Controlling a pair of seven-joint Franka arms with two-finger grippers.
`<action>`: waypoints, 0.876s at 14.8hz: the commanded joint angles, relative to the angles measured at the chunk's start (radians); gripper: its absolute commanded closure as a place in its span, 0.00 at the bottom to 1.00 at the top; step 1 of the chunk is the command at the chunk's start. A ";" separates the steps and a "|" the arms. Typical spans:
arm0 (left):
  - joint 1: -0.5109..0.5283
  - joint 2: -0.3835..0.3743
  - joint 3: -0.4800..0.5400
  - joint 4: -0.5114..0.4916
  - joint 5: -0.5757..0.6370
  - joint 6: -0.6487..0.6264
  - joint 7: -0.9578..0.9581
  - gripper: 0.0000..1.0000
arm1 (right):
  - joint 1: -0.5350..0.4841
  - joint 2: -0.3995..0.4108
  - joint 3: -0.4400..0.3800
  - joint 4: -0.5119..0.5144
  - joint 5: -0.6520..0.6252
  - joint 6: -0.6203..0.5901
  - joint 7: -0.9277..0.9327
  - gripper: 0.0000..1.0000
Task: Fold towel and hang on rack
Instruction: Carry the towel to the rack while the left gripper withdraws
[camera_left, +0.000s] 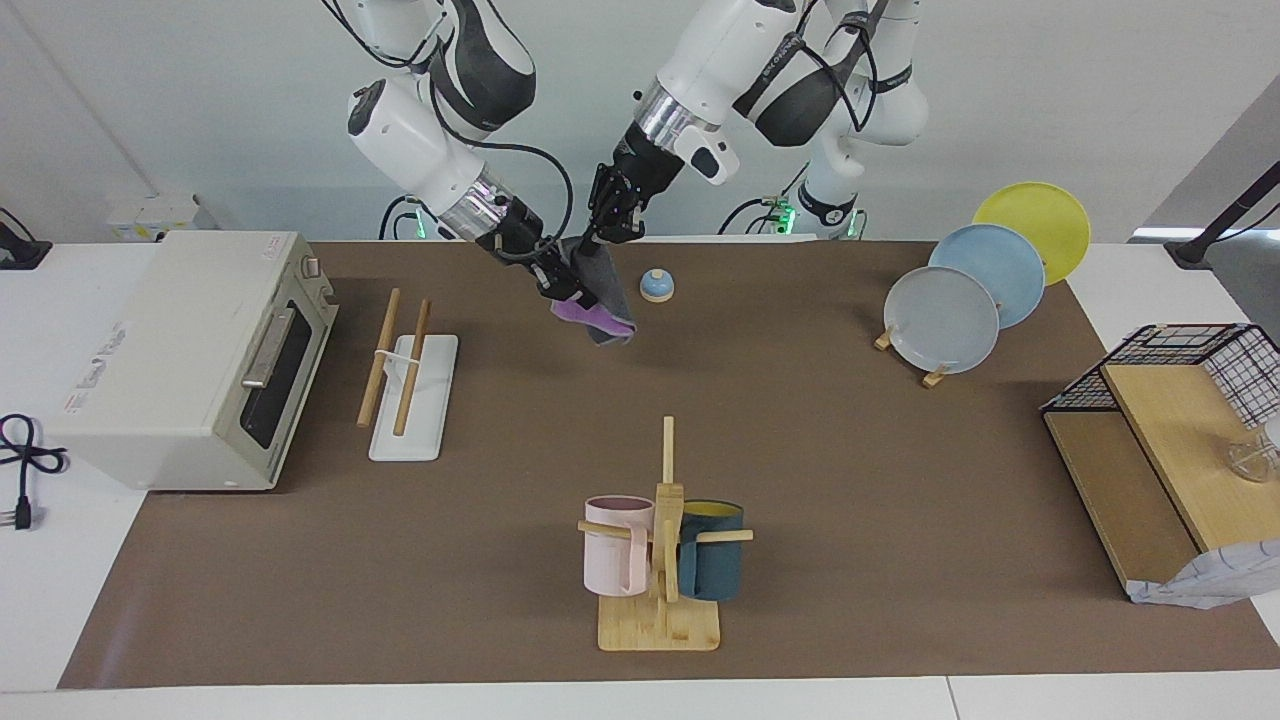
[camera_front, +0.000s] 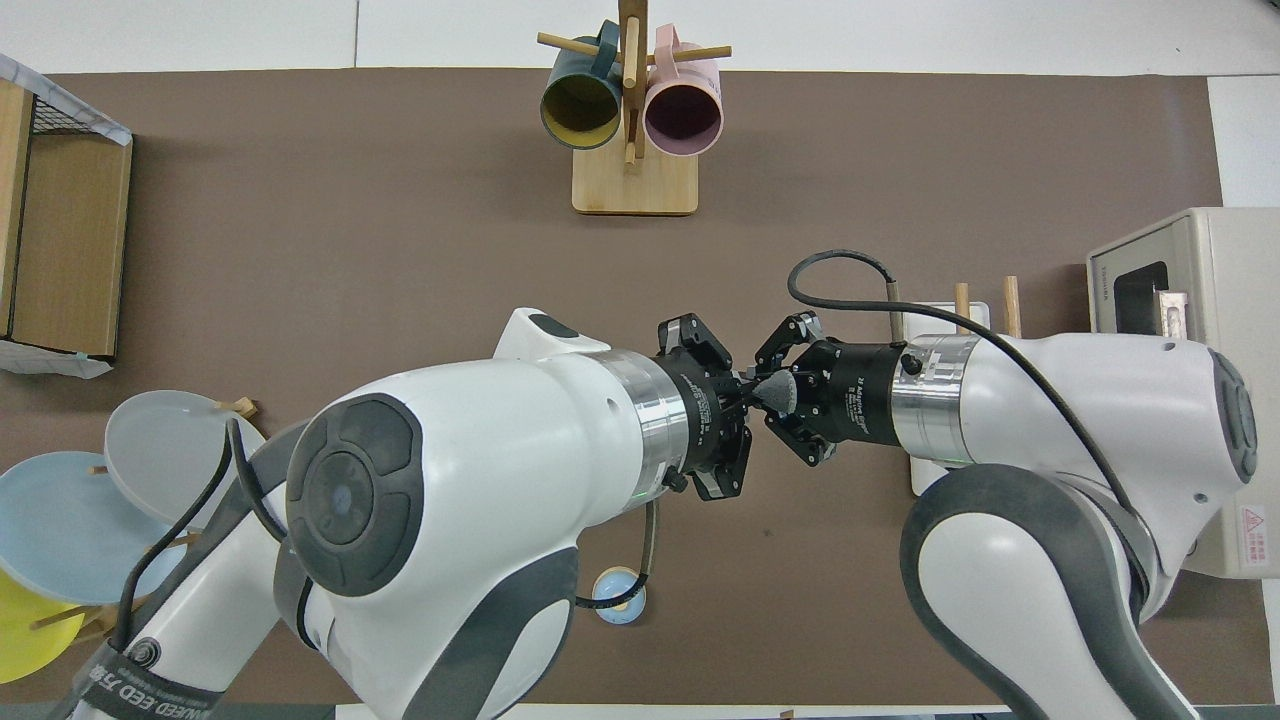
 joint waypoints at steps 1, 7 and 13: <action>0.001 -0.013 0.009 -0.021 0.022 0.022 0.062 0.00 | -0.024 -0.002 0.001 0.007 -0.004 -0.028 -0.040 1.00; 0.181 -0.025 0.016 -0.062 0.022 -0.033 0.433 0.00 | -0.091 0.004 -0.001 0.027 -0.409 -0.129 -0.242 1.00; 0.393 -0.048 0.017 -0.109 0.022 -0.133 0.931 0.00 | -0.315 0.001 -0.001 0.032 -0.642 -0.242 -0.636 1.00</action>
